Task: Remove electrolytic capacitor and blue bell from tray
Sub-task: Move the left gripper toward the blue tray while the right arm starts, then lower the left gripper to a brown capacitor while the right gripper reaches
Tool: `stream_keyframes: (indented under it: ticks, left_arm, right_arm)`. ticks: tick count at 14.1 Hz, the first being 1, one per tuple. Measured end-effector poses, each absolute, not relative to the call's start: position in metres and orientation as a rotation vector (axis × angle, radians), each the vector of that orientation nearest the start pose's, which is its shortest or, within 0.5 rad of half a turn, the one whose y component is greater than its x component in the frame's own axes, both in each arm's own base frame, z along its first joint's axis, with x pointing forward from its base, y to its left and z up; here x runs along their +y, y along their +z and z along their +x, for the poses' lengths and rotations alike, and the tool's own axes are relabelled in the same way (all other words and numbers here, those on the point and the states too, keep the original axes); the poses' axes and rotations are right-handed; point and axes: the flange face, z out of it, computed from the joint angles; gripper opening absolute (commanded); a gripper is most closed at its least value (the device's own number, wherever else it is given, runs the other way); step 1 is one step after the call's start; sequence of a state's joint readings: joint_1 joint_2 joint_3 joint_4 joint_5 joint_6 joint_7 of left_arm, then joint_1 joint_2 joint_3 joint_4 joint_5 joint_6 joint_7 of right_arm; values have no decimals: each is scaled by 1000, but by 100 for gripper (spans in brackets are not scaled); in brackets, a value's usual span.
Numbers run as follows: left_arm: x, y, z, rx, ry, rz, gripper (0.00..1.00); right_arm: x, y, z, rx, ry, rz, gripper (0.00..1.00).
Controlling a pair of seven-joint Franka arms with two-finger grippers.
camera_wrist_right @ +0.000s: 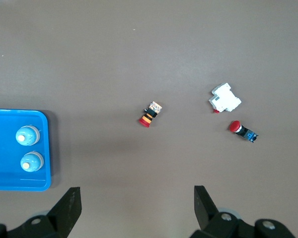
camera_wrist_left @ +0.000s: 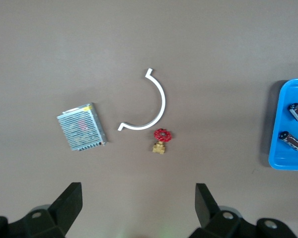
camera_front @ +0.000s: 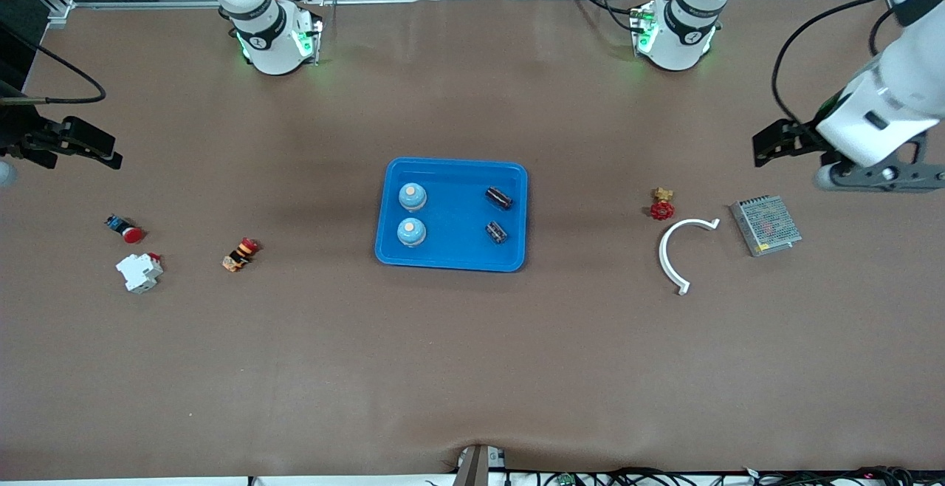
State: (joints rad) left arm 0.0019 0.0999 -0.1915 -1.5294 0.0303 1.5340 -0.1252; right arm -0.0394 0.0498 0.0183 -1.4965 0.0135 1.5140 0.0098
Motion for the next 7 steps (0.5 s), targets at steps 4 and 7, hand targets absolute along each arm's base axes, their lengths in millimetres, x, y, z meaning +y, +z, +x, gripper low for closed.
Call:
stream_keyframes:
  ticks: [4, 7]
  left_arm:
    - [-160, 541, 574, 34, 194, -3104, 100]
    - [-234, 489, 559, -37, 180, -3098, 100]
  right_arm:
    - [-11, 626, 564, 49, 52, -3126, 100]
    - [-12, 626, 564, 52, 56, -3126, 100]
